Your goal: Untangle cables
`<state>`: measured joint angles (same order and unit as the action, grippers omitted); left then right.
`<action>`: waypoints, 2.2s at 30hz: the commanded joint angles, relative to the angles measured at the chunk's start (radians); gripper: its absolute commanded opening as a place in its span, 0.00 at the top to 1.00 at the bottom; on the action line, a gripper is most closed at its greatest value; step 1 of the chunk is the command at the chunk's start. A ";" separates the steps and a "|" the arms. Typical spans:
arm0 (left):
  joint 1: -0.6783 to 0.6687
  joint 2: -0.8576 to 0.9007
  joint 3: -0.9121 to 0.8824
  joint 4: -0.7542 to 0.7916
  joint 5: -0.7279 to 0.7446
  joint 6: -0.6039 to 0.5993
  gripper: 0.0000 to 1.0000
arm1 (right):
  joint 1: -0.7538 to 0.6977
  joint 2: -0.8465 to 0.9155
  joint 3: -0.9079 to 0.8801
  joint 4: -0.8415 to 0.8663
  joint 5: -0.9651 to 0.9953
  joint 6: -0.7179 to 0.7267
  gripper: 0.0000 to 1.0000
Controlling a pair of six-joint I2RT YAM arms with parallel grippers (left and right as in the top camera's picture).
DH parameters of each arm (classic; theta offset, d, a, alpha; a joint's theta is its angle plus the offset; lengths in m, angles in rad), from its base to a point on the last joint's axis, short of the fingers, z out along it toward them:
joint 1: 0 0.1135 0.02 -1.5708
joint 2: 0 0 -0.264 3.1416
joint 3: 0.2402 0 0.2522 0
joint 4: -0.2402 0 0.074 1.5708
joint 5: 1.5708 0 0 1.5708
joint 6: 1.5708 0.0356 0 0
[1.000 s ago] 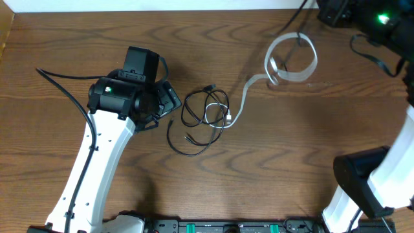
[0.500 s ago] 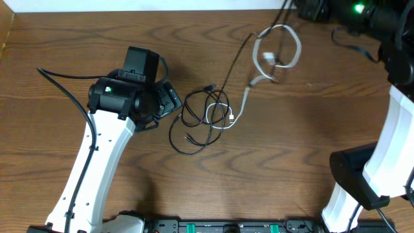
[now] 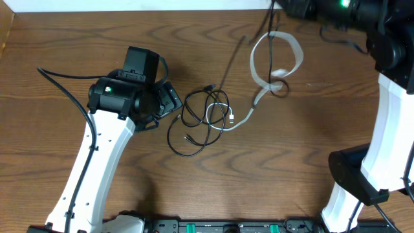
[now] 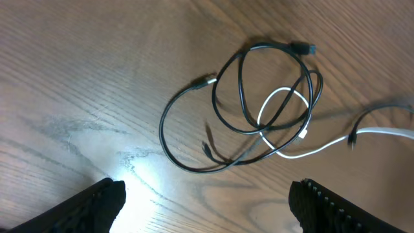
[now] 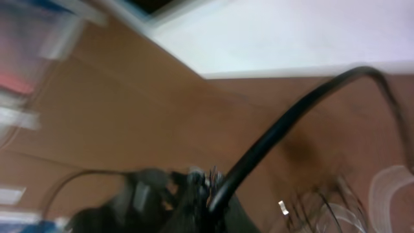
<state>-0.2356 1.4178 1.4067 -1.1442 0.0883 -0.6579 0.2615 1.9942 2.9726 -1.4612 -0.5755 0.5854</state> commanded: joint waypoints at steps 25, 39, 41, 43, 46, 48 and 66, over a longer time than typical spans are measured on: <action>-0.259 -0.093 -0.002 0.606 0.474 0.525 0.14 | 0.029 0.009 -0.238 -0.031 -0.048 0.267 0.98; -0.294 -0.092 -0.002 0.757 0.344 0.469 0.43 | 0.028 0.009 -0.238 -0.031 -0.263 0.266 0.98; -0.294 -0.092 -0.002 0.757 0.344 0.453 0.61 | 0.028 0.009 -0.238 -0.031 -0.262 0.258 0.98; -0.294 -0.092 -0.002 0.757 0.344 0.453 0.87 | 0.028 0.009 -0.238 -0.032 -0.248 0.230 0.99; -0.294 -0.092 -0.002 0.754 0.344 0.433 0.93 | 0.027 0.009 -0.238 -0.049 -0.132 0.175 0.99; -0.294 -0.092 -0.002 0.750 0.344 0.412 0.93 | 0.027 0.009 -0.238 -0.085 -0.009 0.157 0.99; -0.293 -0.124 0.002 0.630 0.172 0.383 0.92 | -0.010 0.009 -0.329 -0.237 0.649 -0.190 0.01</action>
<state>-0.5293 1.3300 1.4017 -0.5175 0.2970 -0.2661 0.2749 1.9980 2.6888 -1.6943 0.0013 0.4778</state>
